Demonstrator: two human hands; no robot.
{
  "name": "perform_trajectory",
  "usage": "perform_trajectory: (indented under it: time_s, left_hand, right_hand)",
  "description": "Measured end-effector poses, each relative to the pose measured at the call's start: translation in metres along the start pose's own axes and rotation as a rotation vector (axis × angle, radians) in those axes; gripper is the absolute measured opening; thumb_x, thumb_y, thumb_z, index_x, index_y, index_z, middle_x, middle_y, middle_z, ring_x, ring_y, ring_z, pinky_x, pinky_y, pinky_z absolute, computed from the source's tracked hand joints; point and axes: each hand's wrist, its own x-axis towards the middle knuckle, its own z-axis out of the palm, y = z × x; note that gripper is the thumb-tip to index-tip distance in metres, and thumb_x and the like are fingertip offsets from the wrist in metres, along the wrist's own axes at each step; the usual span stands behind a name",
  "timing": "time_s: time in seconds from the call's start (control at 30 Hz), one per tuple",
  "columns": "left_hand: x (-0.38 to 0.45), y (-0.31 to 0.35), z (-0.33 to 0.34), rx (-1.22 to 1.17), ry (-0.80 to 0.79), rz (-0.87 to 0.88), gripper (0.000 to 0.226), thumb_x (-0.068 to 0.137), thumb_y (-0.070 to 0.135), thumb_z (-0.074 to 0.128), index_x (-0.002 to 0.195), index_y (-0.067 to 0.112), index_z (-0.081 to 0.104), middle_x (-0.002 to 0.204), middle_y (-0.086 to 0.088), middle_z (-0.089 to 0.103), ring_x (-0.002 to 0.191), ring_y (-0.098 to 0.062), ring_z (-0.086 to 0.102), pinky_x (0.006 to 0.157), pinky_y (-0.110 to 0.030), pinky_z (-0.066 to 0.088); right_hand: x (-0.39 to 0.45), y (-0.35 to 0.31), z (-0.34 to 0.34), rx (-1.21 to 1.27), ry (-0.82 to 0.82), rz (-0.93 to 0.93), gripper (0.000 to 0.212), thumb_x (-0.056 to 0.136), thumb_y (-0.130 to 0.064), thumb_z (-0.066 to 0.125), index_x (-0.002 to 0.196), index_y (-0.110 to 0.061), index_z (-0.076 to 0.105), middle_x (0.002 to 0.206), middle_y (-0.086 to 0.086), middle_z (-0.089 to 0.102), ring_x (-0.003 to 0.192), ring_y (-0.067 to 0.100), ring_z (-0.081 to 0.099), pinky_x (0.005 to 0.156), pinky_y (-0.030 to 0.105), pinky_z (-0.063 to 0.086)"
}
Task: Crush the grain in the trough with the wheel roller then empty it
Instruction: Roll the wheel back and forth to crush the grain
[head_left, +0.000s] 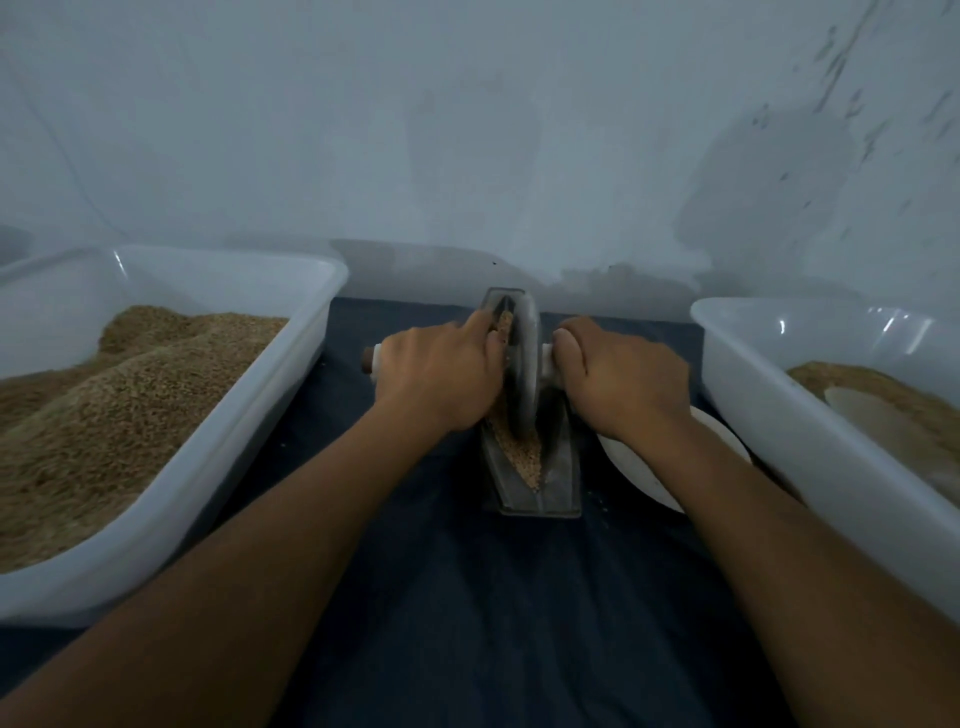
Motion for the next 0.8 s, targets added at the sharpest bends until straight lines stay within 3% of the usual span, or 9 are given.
perform_trajectory:
  time_s: [0.17, 0.37, 0.47, 0.57, 0.67, 0.8]
  left_hand:
    - [-0.008, -0.002, -0.003, -0.012, -0.009, 0.026, 0.037, 0.103, 0.044, 0.019, 0.107, 0.025, 0.051, 0.092, -0.001, 0.056, 0.066, -0.027, 0.056, 0.057, -0.036, 0.034]
    - [0.001, 0.002, -0.008, 0.062, 0.020, 0.150, 0.035, 0.104, 0.041, 0.019, 0.103, 0.022, 0.048, 0.091, -0.002, 0.061, 0.072, -0.029, 0.059, 0.064, -0.038, 0.035]
    - [0.005, 0.000, -0.008, -0.005, -0.032, 0.142, 0.030, 0.104, 0.042, 0.018, 0.097, 0.023, 0.041, 0.085, 0.001, 0.057, 0.074, -0.029, 0.058, 0.066, -0.039, 0.036]
    - [0.003, 0.000, -0.010, -0.040, -0.012, 0.128, 0.025, 0.105, 0.042, 0.020, 0.092, 0.025, 0.034, 0.075, 0.005, 0.048, 0.063, -0.026, 0.048, 0.059, -0.037, 0.031]
    - [0.003, 0.001, -0.015, -0.045, 0.010, 0.103, 0.026, 0.105, 0.043, 0.022, 0.093, 0.024, 0.035, 0.070, 0.003, 0.047, 0.059, -0.025, 0.043, 0.056, -0.036, 0.029]
    - [0.007, 0.002, -0.030, -0.010, 0.097, 0.091, 0.028, 0.102, 0.043, 0.026, 0.094, 0.021, 0.041, 0.065, 0.001, 0.046, 0.054, -0.024, 0.043, 0.051, -0.034, 0.029]
  right_hand:
    - [0.000, -0.007, -0.001, -0.036, 0.060, 0.002, 0.050, 0.098, -0.052, 0.016, 0.076, -0.021, 0.049, 0.054, -0.007, 0.040, 0.050, 0.021, 0.041, 0.054, 0.032, 0.025]
    - [-0.002, 0.000, 0.008, -0.003, 0.059, 0.085, 0.056, 0.096, -0.054, 0.014, 0.057, -0.025, 0.042, 0.051, -0.010, 0.042, 0.045, 0.009, 0.032, 0.048, 0.025, 0.016]
    - [0.001, 0.001, 0.009, -0.013, 0.078, 0.052, 0.060, 0.096, -0.056, 0.015, 0.057, -0.024, 0.047, 0.052, -0.009, 0.044, 0.047, 0.016, 0.036, 0.048, 0.025, 0.017]
    - [0.002, 0.001, 0.007, -0.032, 0.110, 0.010, 0.061, 0.098, -0.054, 0.018, 0.064, -0.022, 0.057, 0.056, -0.006, 0.048, 0.052, 0.020, 0.040, 0.047, 0.027, 0.017]
    - [0.005, 0.002, 0.002, -0.039, 0.068, -0.014, 0.063, 0.099, -0.056, 0.016, 0.066, -0.023, 0.059, 0.061, -0.003, 0.055, 0.057, 0.022, 0.045, 0.048, 0.028, 0.021]
    - [0.013, 0.003, -0.016, -0.022, 0.019, -0.022, 0.064, 0.100, -0.057, 0.020, 0.061, -0.022, 0.056, 0.057, -0.005, 0.045, 0.055, 0.021, 0.042, 0.051, 0.029, 0.027]
